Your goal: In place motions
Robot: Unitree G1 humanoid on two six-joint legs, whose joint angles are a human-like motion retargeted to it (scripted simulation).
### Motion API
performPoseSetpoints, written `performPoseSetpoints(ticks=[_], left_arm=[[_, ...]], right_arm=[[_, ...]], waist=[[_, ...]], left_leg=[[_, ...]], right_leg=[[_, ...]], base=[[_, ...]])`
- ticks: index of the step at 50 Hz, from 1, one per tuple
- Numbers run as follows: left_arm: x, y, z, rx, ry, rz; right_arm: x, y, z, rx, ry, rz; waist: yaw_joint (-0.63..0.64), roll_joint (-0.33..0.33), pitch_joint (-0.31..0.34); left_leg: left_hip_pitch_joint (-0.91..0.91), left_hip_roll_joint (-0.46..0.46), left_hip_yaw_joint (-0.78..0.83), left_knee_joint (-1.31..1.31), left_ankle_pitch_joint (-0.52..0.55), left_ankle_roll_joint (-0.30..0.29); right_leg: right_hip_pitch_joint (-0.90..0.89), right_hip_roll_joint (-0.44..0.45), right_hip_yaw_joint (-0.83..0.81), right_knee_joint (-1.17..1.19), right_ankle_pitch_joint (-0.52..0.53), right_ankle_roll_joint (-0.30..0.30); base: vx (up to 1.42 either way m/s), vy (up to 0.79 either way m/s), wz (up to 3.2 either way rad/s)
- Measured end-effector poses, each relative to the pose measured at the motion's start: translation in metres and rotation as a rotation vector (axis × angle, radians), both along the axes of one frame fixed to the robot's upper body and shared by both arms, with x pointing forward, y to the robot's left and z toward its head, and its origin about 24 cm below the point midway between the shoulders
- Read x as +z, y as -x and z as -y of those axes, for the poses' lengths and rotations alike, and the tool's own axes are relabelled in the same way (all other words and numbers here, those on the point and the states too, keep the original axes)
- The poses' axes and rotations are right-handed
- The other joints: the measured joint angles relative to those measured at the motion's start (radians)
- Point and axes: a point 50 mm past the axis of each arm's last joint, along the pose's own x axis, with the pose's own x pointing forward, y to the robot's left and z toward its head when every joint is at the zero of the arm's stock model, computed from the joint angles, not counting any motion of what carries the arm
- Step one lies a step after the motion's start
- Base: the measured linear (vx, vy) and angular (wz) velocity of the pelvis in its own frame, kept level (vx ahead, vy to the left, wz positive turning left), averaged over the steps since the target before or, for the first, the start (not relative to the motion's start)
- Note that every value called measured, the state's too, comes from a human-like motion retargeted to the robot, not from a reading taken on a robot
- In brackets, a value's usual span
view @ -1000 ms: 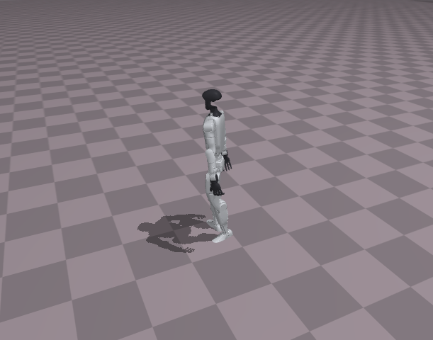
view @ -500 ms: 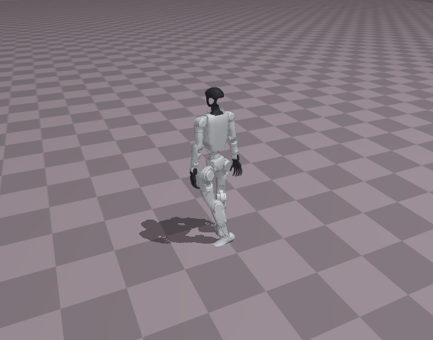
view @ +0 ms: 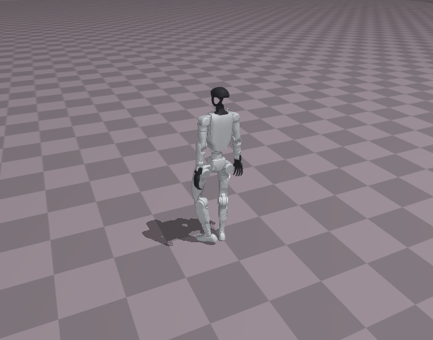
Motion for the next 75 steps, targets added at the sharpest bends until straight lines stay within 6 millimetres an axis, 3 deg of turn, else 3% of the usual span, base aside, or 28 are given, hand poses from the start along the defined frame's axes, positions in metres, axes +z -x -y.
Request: performPoseSetpoints(ticks=[2,3,4,5,10,17,32,35,37,40,43,50,55,57,62,68,75], left_arm=[[0.000,0.007,0.004,-0.010,0.015,-0.025],[0.000,0.011,0.007,-0.012,0.022,-0.037],[0.000,0.015,0.008,-0.015,0.028,-0.047],[0.000,0.018,0.010,-0.019,0.033,-0.056],[0.000,0.015,0.014,-0.008,0.060,-0.064],[-0.001,0.014,0.016,-0.018,0.106,-0.082],[-0.001,-0.025,0.004,-0.029,0.149,0.022],[-0.001,-0.026,0.001,-0.018,0.148,0.022],[-0.001,-0.025,0.000,-0.006,0.142,0.016],[-0.001,-0.021,-0.001,0.014,0.138,0.001],[0.000,-0.017,-0.003,0.020,0.144,-0.013],[0.001,-0.021,-0.012,0.018,0.138,-0.002],[0.000,-0.021,-0.007,0.056,0.140,0.005],[-0.001,-0.020,-0.001,0.100,0.165,0.005],[-0.001,-0.014,0.009,0.179,0.192,-0.006],[-0.002,-0.022,0.010,0.183,0.161,0.012],[-0.001,-0.036,0.006,0.232,0.131,0.068]], right_arm=[[0.000,0.006,0.000,-0.004,-0.006,-0.022],[0.000,0.011,-0.001,-0.005,-0.008,-0.038],[-0.001,0.015,-0.002,-0.008,-0.012,-0.054],[-0.001,0.019,-0.003,-0.011,-0.016,-0.069],[-0.003,0.028,-0.014,-0.037,-0.034,-0.106],[-0.002,0.046,-0.017,-0.026,-0.049,-0.157],[-0.003,0.021,-0.013,-0.064,-0.039,-0.073],[-0.003,0.021,-0.014,-0.049,-0.042,-0.074],[-0.003,0.022,-0.014,-0.045,-0.043,-0.075],[-0.003,0.024,-0.013,-0.041,-0.043,-0.078],[-0.002,0.027,-0.011,-0.048,-0.035,-0.089],[-0.001,0.030,-0.007,-0.069,-0.036,-0.118],[0.002,0.023,0.007,-0.027,-0.002,-0.076],[0.004,0.020,0.014,0.003,0.022,-0.067],[0.007,0.027,0.025,-0.009,0.065,-0.075],[0.008,0.053,0.022,-0.040,0.056,-0.125],[0.005,0.075,0.002,0.002,0.007,-0.220]], waist=[[0.020,0.026,0.003],[0.025,0.028,0.000],[0.011,0.033,-0.008],[-0.015,0.038,-0.019],[-0.061,0.032,-0.004],[-0.013,0.040,-0.037],[-0.051,0.056,-0.015],[-0.066,0.058,-0.005],[-0.084,0.057,0.003],[-0.103,0.052,0.006],[-0.105,0.049,0.005],[0.025,0.019,0.053],[0.107,0.019,0.078],[0.098,0.014,0.080],[0.043,-0.008,0.056],[0.023,-0.064,0.024],[0.035,-0.126,-0.011]], left_leg=[[-0.020,-0.036,-0.087,-0.113,0.007,0.050],[-0.026,-0.070,-0.141,-0.153,0.020,0.124],[-0.011,-0.051,-0.104,-0.169,0.021,0.123],[0.015,-0.006,-0.020,-0.172,0.017,0.084],[0.053,-0.037,-0.017,-0.220,-0.003,0.095],[0.084,-0.061,0.006,-0.279,-0.030,0.122],[0.008,-0.051,-0.093,-0.217,-0.070,0.118],[-0.004,-0.053,-0.152,-0.222,-0.057,0.123],[-0.013,-0.063,-0.201,-0.226,-0.043,0.126],[-0.037,-0.078,-0.259,-0.227,-0.020,0.123],[-0.068,-0.087,-0.305,-0.230,0.002,0.098],[-0.109,-0.108,-0.356,-0.239,0.033,0.056],[-0.159,-0.123,-0.377,-0.238,0.038,0.079],[-0.179,-0.123,-0.336,-0.240,0.024,0.121],[-0.191,-0.044,0.051,-0.242,-0.057,0.217],[-0.088,0.014,0.592,-0.178,-0.129,0.228],[-0.019,0.032,0.734,-0.039,-0.146,0.263]], right_leg=[[0.010,0.028,0.021,0.000,-0.001,-0.001],[0.016,0.029,0.029,0.000,0.000,0.002],[0.017,0.030,0.018,0.002,-0.001,0.006],[0.014,0.031,-0.004,0.004,-0.002,0.009],[0.034,0.024,-0.004,0.012,0.005,0.018],[0.023,0.026,0.036,0.030,0.007,0.031],[-0.020,0.012,0.031,0.189,-0.003,0.075],[-0.052,0.031,0.152,0.225,0.021,0.053],[-0.080,0.058,0.315,0.243,0.031,0.068],[-0.116,0.093,0.567,0.250,0.035,0.137],[-0.126,0.084,0.628,0.232,0.022,0.220],[-0.093,0.034,0.420,0.178,-0.042,0.159],[-0.068,-0.010,0.237,0.138,-0.054,0.161],[-0.056,-0.025,0.163,0.127,-0.064,0.162],[-0.024,-0.085,-0.075,0.103,-0.091,0.201],[0.030,-0.156,-0.375,0.076,-0.106,0.264],[0.067,-0.179,-0.639,0.061,-0.090,0.319]], base=[[0.17,0.06,-0.75],[0.18,0.07,-0.31],[0.16,0.07,0.25],[0.12,0.06,0.08],[0.06,0.05,0.02],[0.13,0.08,-0.33],[-0.01,0.05,0.32],[-0.06,-0.03,1.23],[-0.05,-0.05,1.65],[-0.05,-0.05,1.69],[-0.05,-0.03,1.64],[-0.15,-0.03,1.29],[-0.26,-0.02,1.73],[-0.26,0.00,2.30],[-0.21,0.03,2.99],[-0.13,0.08,3.17],[-0.04,0.14,2.76]])
